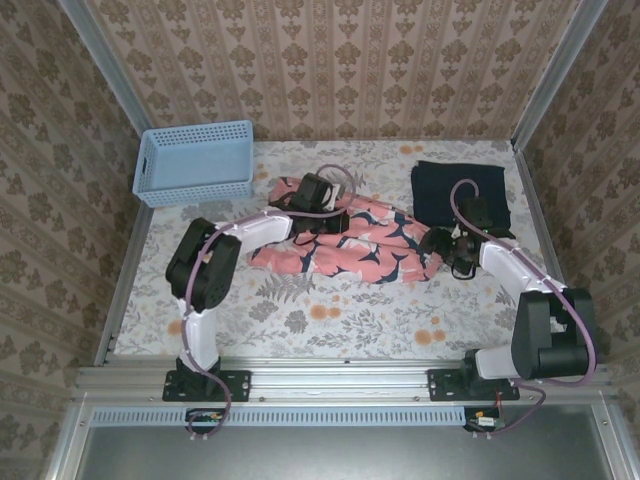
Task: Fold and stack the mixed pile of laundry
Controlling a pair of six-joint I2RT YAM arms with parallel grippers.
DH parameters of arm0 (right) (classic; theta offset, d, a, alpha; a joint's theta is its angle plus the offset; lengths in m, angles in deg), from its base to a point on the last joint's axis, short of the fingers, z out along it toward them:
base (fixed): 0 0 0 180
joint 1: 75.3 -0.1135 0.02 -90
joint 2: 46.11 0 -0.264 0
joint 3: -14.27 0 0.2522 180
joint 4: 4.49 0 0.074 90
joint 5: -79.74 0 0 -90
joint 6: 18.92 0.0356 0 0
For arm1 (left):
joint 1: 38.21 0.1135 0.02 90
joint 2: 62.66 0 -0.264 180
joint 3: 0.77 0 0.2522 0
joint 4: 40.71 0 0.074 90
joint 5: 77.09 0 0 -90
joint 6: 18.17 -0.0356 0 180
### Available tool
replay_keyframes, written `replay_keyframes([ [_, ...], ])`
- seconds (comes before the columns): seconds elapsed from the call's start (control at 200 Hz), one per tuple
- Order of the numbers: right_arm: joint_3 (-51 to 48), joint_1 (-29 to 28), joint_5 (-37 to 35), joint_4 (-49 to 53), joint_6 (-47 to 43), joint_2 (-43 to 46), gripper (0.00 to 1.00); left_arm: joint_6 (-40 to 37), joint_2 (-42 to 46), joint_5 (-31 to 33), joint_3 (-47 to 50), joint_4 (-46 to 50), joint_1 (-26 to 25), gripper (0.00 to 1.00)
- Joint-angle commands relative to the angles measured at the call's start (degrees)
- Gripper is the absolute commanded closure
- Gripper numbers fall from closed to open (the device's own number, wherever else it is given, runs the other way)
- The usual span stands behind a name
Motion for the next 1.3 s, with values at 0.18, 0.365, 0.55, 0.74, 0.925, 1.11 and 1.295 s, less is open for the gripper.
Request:
replay_keyframes([
  [0.18, -2.1, -0.8, 6.7, -11.0, 5.1, -8.6, 0.34, -0.1, -5.8, -2.3, -0.4, 1.4, 0.7, 1.00],
  [0.365, -1.4, -2.0, 8.7, -15.2, 6.9, -12.1, 0.56, 0.4, -6.5, -2.9, 2.2, 0.7, 0.4, 1.00],
  [0.55, -0.2, -2.4, 10.6, -15.6, 5.5, -11.1, 0.85, 1.5, -6.9, -4.7, 4.2, 0.1, -0.8, 1.00],
  [0.74, 3.4, -1.9, 8.3, -6.3, -0.2, -5.4, 1.00, 6.2, -6.3, -6.3, 4.2, -0.4, -4.3, 1.00],
  [0.925, 8.5, -0.7, 6.4, 3.6, -5.4, -1.3, 1.00, 11.0, -7.0, -5.9, 1.2, -1.1, -9.5, 1.00],
  [1.11, 13.0, -0.7, 0.4, 11.9, -9.3, 2.1, 1.00, 17.1, -10.4, -3.4, -4.2, -4.0, -13.0, 1.00],
  [1.295, 16.0, -1.0, -0.8, 15.1, -11.1, 3.1, 1.00, 20.7, -9.5, -0.9, -5.4, -6.8, -13.4, 1.00],
])
